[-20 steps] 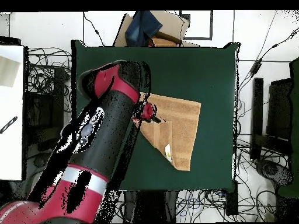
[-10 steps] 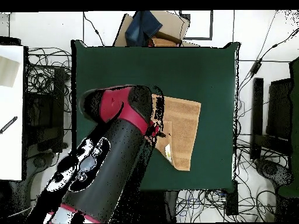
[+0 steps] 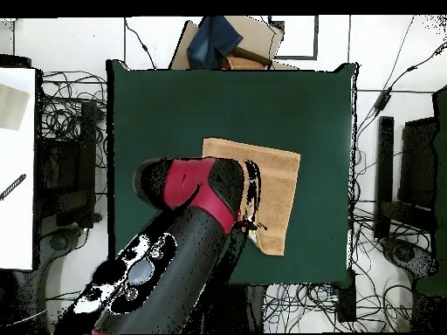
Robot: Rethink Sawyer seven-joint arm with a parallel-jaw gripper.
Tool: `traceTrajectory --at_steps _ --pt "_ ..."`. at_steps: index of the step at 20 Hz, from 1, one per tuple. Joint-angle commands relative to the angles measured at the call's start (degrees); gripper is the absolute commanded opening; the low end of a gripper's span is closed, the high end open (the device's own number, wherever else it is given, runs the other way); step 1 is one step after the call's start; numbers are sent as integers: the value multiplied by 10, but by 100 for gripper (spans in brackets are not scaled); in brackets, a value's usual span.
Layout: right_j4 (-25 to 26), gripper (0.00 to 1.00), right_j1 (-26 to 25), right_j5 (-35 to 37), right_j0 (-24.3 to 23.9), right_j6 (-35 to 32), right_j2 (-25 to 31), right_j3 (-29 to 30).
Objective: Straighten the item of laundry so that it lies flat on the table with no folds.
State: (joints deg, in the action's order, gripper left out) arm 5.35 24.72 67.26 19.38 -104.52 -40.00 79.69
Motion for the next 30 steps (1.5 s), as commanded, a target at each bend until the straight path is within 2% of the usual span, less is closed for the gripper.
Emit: traceTrajectory --at_steps 1,5,11,18,22,30 --pt "-15 100 -1 -35 37 -179 31 101" --pt "-19 100 23 -34 68 -193 15 142" --pt "-26 100 71 -7 105 -177 4 211" --pt "-64 100 50 -118 109 -207 37 273" --pt "-66 100 51 -121 114 -203 27 271" --pt "-83 100 8 -154 95 -190 47 241"
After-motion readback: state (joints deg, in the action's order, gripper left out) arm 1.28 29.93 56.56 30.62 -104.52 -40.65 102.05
